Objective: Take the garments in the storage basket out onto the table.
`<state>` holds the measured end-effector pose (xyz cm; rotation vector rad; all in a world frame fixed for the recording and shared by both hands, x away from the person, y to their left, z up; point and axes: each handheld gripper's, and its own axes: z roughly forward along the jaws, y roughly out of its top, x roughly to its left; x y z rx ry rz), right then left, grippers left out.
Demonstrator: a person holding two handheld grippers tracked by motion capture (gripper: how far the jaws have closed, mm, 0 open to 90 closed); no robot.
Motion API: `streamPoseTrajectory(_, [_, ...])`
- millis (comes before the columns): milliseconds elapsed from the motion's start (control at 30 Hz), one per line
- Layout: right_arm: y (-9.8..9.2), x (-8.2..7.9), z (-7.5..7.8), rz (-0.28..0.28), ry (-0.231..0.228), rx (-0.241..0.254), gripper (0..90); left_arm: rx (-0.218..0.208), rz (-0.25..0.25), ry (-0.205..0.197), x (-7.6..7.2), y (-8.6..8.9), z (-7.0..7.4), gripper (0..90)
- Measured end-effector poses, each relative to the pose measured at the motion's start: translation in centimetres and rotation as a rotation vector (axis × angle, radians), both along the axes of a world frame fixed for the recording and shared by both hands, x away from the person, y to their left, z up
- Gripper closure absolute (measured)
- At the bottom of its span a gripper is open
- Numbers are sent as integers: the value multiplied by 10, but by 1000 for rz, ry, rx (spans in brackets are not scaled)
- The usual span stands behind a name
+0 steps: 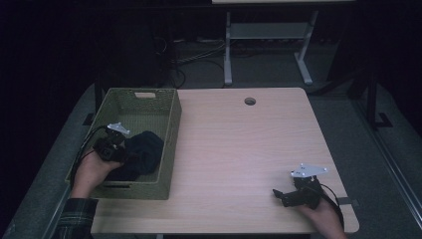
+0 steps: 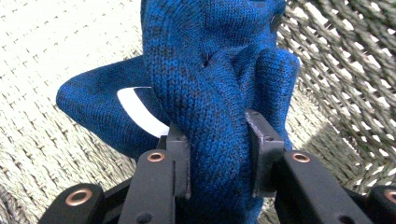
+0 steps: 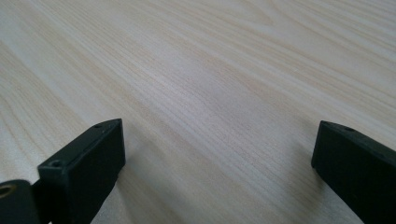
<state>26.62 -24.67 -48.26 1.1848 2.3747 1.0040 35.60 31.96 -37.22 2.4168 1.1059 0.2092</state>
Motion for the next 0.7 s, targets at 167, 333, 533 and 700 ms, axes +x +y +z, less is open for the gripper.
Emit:
streamPoseTrajectory(167, [0, 0, 0, 0, 0, 0, 24, -25, 6, -16, -3, 2, 9, 667])
streamPoseTrajectory(333, [0, 0, 0, 0, 1, -1, 24, -36, 2, -27, -5, 1, 19, 667])
streamPoseTrajectory(533, [0, 0, 0, 0, 1, 2, 24, -25, 2, -56, -8, 1, 41, 668])
streamPoseTrajectory(700, [0, 0, 0, 0, 0, 0, 24, -37, 1, -74, -9, 4, 54, 668])
